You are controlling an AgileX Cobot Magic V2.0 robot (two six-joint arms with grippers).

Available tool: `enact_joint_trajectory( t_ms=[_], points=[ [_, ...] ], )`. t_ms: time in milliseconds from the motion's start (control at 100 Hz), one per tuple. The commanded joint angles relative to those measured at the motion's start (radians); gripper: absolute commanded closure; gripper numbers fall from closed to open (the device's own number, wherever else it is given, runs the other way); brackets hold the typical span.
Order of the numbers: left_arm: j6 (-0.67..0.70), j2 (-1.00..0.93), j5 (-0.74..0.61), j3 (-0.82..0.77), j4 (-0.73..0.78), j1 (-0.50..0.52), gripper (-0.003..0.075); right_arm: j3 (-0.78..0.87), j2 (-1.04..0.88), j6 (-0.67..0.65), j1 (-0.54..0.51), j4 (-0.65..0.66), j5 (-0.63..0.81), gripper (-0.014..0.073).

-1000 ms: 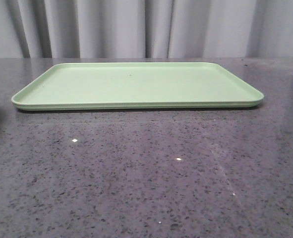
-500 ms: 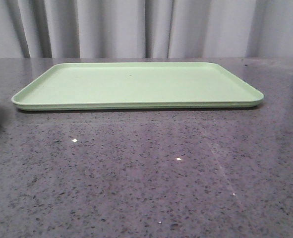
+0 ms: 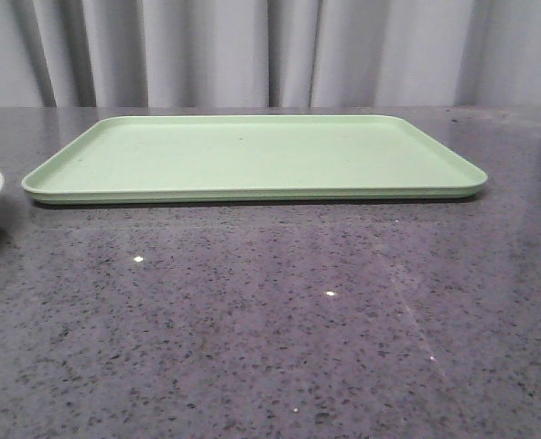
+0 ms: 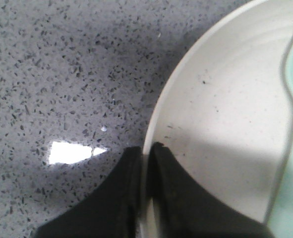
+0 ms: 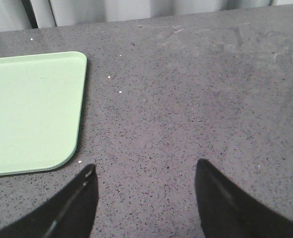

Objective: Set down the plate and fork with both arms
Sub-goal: 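Grip the plate rim with the left gripper and lift it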

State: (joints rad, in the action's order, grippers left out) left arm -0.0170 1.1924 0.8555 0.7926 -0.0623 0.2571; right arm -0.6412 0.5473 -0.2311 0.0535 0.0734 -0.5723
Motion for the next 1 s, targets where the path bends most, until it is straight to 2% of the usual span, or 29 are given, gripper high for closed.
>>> enact_joint_trajectory(
  t_ms=[0, 330, 630, 880, 990],
  points=[
    [-0.003, -0.017, 0.010, 0.025, 0.021, 0.002, 0.0741, -0.035, 0.012, 0.000, 0.005, 0.009, 0.078, 0.0148],
    [-0.003, -0.114, 0.035, 0.074, 0.010, 0.002, 0.0741, -0.035, 0.012, 0.000, 0.005, 0.009, 0.078, 0.0148],
    [-0.042, -0.165, 0.038, 0.181, -0.215, 0.062, 0.0741, -0.035, 0.012, 0.000, 0.005, 0.009, 0.078, 0.0148],
    [-0.068, -0.140, -0.008, 0.242, -0.322, 0.025, 0.0741, -0.034, 0.012, 0.000, 0.005, 0.009, 0.078, 0.0148],
    [-0.068, -0.092, -0.025, 0.261, -0.349, -0.032, 0.0741, -0.033, 0.012, 0.000, 0.005, 0.009, 0.078, 0.0148]
  ],
)
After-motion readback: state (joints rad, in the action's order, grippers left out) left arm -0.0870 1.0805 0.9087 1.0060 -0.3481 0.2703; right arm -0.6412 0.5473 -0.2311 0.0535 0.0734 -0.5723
